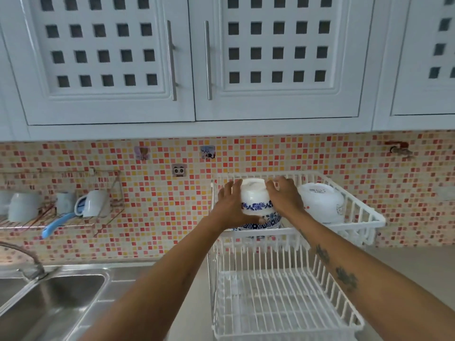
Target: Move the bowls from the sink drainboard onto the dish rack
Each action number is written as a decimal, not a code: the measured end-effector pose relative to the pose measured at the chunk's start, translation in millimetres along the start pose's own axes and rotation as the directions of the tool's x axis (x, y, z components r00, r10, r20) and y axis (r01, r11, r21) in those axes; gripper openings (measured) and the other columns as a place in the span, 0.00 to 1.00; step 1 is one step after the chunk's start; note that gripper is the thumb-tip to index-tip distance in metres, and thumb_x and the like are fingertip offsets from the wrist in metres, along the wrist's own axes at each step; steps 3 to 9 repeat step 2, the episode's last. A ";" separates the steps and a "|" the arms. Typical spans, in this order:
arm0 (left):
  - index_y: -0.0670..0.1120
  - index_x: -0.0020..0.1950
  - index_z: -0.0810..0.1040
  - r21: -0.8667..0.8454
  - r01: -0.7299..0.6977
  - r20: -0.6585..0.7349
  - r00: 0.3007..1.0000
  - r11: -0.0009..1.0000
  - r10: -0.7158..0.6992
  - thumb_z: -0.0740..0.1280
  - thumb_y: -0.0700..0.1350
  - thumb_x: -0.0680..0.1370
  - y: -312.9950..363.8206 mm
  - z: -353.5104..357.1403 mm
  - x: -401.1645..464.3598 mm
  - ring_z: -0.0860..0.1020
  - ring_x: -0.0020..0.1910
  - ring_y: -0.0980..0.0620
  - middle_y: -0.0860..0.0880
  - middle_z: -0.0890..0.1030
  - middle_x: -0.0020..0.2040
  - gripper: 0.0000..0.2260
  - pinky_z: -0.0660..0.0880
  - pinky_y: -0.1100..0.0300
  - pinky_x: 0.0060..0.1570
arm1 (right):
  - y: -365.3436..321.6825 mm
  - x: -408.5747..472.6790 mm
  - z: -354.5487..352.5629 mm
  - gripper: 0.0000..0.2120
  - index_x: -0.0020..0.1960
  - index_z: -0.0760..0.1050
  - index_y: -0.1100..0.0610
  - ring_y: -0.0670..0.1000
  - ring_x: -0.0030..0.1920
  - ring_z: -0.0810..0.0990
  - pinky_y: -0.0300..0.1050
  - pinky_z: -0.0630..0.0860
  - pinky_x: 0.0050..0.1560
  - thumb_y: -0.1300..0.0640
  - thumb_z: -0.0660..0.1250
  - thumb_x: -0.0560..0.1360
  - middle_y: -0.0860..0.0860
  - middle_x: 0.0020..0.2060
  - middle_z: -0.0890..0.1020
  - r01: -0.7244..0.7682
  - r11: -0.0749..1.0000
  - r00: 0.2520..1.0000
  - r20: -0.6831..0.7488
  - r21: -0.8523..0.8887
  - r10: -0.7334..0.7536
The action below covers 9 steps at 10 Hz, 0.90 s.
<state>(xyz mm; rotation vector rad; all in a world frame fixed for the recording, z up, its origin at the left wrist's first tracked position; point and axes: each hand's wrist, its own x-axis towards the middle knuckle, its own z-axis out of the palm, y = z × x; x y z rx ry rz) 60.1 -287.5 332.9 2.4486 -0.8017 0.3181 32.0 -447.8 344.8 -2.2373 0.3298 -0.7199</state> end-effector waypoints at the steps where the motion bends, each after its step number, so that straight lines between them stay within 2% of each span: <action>1: 0.44 0.80 0.46 0.013 -0.004 0.005 1.000 1.000 0.004 0.75 0.63 0.66 -0.8 -19.3 -18.5 0.48 0.79 0.40 0.43 0.50 0.79 0.54 0.51 0.43 0.76 | -9.7 -12.0 -12.6 0.22 0.66 0.72 0.57 0.59 0.59 0.77 0.51 0.73 0.60 0.45 0.56 0.80 0.57 0.66 0.71 0.080 0.995 0.995 -0.046 -0.060 -0.083; 2: 0.45 0.80 0.47 0.035 0.021 0.014 1.000 0.999 -0.022 0.70 0.62 0.71 0.7 -45.2 -43.5 0.48 0.79 0.39 0.44 0.48 0.80 0.48 0.51 0.42 0.76 | -26.5 -32.1 -27.2 0.22 0.67 0.71 0.57 0.60 0.64 0.74 0.53 0.71 0.63 0.45 0.55 0.80 0.58 0.69 0.69 0.070 0.988 0.997 -0.011 -0.137 -0.072; 9: 0.45 0.80 0.47 0.035 0.021 0.014 1.000 0.999 -0.022 0.70 0.62 0.71 0.7 -45.2 -43.5 0.48 0.79 0.39 0.44 0.48 0.80 0.48 0.51 0.42 0.76 | -26.5 -32.1 -27.2 0.22 0.67 0.71 0.57 0.60 0.64 0.74 0.53 0.71 0.63 0.45 0.55 0.80 0.58 0.69 0.69 0.070 0.988 0.997 -0.011 -0.137 -0.072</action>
